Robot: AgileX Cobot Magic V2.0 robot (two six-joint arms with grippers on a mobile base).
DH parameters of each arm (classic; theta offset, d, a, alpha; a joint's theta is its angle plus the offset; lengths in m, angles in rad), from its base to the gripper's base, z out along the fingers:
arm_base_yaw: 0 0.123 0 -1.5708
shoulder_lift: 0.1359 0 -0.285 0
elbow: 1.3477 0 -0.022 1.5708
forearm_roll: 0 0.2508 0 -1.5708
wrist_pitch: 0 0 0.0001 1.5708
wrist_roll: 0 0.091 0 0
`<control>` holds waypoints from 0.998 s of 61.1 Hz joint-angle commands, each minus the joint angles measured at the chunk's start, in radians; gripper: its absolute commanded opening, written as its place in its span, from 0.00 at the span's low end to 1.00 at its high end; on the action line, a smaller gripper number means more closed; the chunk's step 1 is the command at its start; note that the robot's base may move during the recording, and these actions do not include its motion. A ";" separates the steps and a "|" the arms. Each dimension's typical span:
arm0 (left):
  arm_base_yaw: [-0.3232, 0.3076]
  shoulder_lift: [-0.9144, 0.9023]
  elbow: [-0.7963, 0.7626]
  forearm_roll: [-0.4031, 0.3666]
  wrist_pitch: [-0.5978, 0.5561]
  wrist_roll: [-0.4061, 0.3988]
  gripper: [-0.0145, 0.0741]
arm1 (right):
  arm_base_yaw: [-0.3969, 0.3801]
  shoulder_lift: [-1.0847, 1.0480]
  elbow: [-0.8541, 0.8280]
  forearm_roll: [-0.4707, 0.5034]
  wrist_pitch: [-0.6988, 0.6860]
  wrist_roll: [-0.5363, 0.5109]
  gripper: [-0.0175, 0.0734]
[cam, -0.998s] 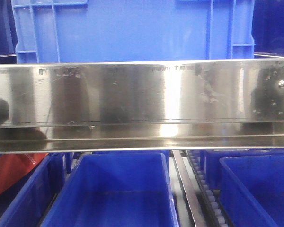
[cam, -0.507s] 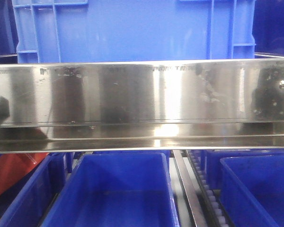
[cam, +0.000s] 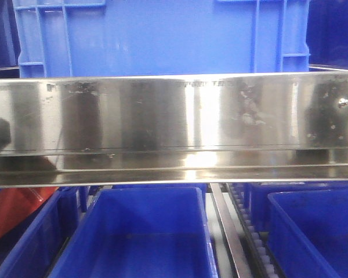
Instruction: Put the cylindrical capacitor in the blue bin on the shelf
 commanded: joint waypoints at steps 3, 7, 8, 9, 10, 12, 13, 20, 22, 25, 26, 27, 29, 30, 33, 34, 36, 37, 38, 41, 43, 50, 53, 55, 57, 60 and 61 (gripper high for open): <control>0.002 -0.005 -0.002 -0.006 -0.018 -0.002 0.04 | -0.130 -0.020 0.030 0.020 -0.020 -0.001 0.01; 0.002 -0.005 -0.002 -0.006 -0.018 -0.002 0.04 | -0.214 -0.041 0.054 0.028 -0.020 -0.001 0.01; 0.002 -0.005 -0.002 -0.006 -0.018 -0.002 0.04 | -0.230 -0.048 0.060 0.028 -0.020 -0.001 0.01; 0.002 -0.005 -0.002 -0.006 -0.018 -0.002 0.04 | -0.246 -0.059 0.071 0.031 -0.020 -0.001 0.01; 0.002 -0.005 -0.002 -0.006 -0.018 -0.002 0.04 | -0.261 -0.067 0.078 0.030 -0.020 -0.001 0.01; 0.002 -0.005 -0.002 -0.006 -0.018 -0.002 0.04 | -0.296 -0.089 0.098 0.030 -0.015 0.008 0.01; 0.002 -0.005 -0.002 -0.006 -0.018 -0.002 0.04 | -0.310 -0.098 0.107 0.030 -0.017 0.012 0.01; 0.002 -0.005 -0.002 -0.006 -0.018 -0.002 0.04 | -0.397 -0.179 0.185 0.030 -0.017 0.033 0.01; 0.002 -0.005 -0.002 -0.006 -0.018 -0.002 0.04 | -0.411 -0.202 0.212 0.030 -0.017 0.038 0.01; 0.002 -0.005 -0.002 -0.006 -0.018 -0.002 0.04 | -0.428 -0.230 0.244 0.030 -0.017 0.038 0.01; 0.002 -0.005 -0.002 -0.006 -0.018 -0.002 0.04 | -0.434 -0.238 0.254 0.030 -0.020 0.040 0.01; 0.002 -0.005 -0.002 -0.006 -0.018 -0.002 0.04 | -0.438 -0.246 0.265 0.030 -0.020 0.040 0.01; 0.002 -0.005 -0.002 -0.006 -0.018 -0.002 0.04 | -0.446 -0.265 0.292 0.030 -0.022 0.045 0.01; 0.002 -0.005 -0.002 -0.006 -0.018 -0.002 0.04 | -0.449 -0.271 0.303 0.030 -0.022 0.050 0.01; 0.002 -0.005 -0.002 -0.006 -0.018 -0.002 0.04 | -0.453 -0.293 0.340 0.030 -0.031 0.059 0.01; 0.002 -0.005 -0.002 -0.006 -0.018 -0.002 0.04 | -0.455 -0.299 0.350 0.030 -0.034 0.062 0.01; 0.002 -0.005 -0.002 -0.006 -0.018 -0.002 0.04 | -0.455 -0.309 0.372 0.023 -0.048 0.073 0.01; 0.002 -0.005 -0.002 -0.006 -0.018 -0.002 0.04 | -0.455 -0.314 0.382 0.019 -0.058 0.079 0.01; 0.002 -0.005 -0.002 -0.006 -0.018 -0.002 0.04 | -0.455 -0.321 0.397 0.010 -0.066 0.095 0.01; 0.002 -0.005 -0.002 -0.006 -0.018 -0.002 0.04 | -0.455 -0.325 0.426 -0.010 -0.090 0.132 0.01; 0.002 -0.005 -0.002 -0.006 -0.018 -0.002 0.04 | -0.455 -0.325 0.429 -0.019 -0.110 0.152 0.01; 0.002 -0.005 -0.002 -0.006 -0.018 -0.002 0.04 | -0.455 -0.325 0.429 -0.040 -0.092 0.156 0.01; 0.002 -0.005 -0.002 -0.006 -0.018 -0.002 0.04 | -0.455 -0.325 0.429 -0.059 -0.089 0.156 0.01; 0.002 -0.005 -0.002 -0.006 -0.018 -0.002 0.04 | -0.455 -0.325 0.429 -0.069 -0.089 0.156 0.01; 0.002 -0.005 -0.002 -0.006 -0.018 -0.002 0.04 | -0.455 -0.325 0.429 -0.071 -0.089 0.156 0.01; 0.002 -0.005 -0.002 -0.006 -0.018 -0.002 0.04 | -0.455 -0.325 0.429 -0.071 -0.089 0.156 0.01; 0.002 -0.005 -0.002 -0.006 -0.018 -0.002 0.04 | -0.455 -0.325 0.429 -0.071 -0.089 0.156 0.01</control>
